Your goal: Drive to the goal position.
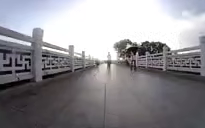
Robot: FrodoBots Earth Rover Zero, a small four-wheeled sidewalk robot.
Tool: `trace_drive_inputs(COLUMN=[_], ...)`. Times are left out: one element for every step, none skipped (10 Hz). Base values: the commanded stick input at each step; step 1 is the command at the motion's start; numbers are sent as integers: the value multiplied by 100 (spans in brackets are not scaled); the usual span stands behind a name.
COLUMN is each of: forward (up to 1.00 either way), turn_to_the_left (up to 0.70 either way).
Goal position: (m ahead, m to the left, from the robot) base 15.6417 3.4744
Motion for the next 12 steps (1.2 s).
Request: trace_drive_inputs(forward=[45, 45, 45, 45, 45, 45, 45, 45, 45, 45, 45, 45], turn_to_the_left=[0, 0, 0, 0, 0, 0, 0, 0, 0, 0, 0, 0])
